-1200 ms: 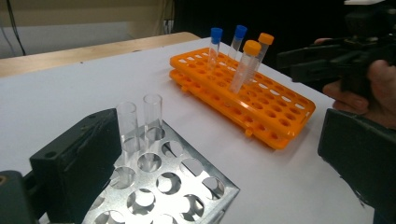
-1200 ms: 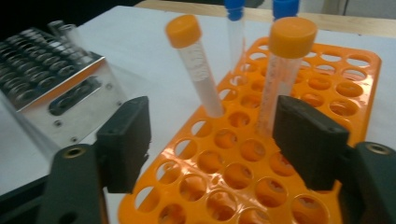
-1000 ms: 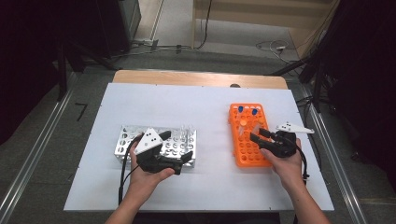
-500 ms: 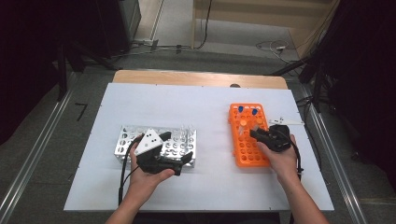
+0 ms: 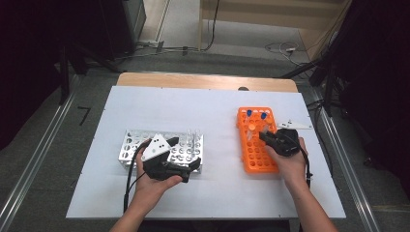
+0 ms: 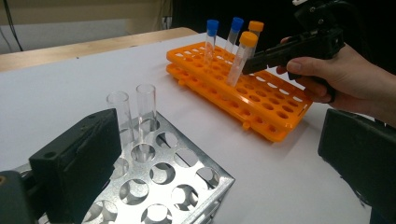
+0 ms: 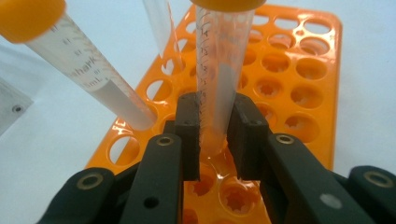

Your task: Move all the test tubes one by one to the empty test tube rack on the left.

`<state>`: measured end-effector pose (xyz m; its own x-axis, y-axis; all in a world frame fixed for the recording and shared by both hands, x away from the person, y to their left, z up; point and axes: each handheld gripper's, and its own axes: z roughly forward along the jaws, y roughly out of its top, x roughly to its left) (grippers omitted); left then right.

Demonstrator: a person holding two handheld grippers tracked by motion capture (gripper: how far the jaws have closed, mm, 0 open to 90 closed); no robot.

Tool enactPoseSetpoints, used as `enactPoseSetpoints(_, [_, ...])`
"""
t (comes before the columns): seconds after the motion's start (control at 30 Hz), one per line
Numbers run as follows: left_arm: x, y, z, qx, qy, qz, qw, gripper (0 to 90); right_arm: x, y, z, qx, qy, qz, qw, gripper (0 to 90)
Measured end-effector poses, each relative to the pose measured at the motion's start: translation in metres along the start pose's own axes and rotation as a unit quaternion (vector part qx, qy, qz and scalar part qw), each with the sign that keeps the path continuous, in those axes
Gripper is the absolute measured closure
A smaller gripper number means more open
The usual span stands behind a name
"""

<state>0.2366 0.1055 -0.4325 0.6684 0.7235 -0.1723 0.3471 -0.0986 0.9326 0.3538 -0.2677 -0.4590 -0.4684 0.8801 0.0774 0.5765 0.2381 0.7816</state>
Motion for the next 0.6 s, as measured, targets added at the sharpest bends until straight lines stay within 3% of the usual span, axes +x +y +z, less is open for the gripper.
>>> enactPoseSetpoints(0.23, [-0.001,0.001,-0.001,-0.003,0.0,0.001,1.0,0.0,0.002,0.0,-0.015,-0.032,-0.004,-0.008,0.9995,72.9])
enactPoseSetpoints(0.33, [-0.001,0.001,-0.001,-0.003,-0.002,0.002,1.0,0.0,0.002,0.001,-0.027,-0.05,0.014,-0.007,0.9986,72.8])
enactPoseSetpoints(0.43, [-0.002,0.002,0.0,-0.005,-0.003,0.003,1.0,0.0,0.005,0.001,-0.035,-0.057,0.016,-0.009,0.9982,72.8])
enactPoseSetpoints(0.57, [-0.004,0.003,0.0,-0.003,-0.004,0.005,1.0,0.0,0.012,-0.002,-0.047,-0.065,0.024,-0.021,0.9974,72.8])
enactPoseSetpoints(0.6, [-0.005,0.003,0.0,-0.004,-0.005,0.005,1.0,0.0,0.016,-0.004,-0.053,-0.066,0.036,-0.029,0.9968,72.8])
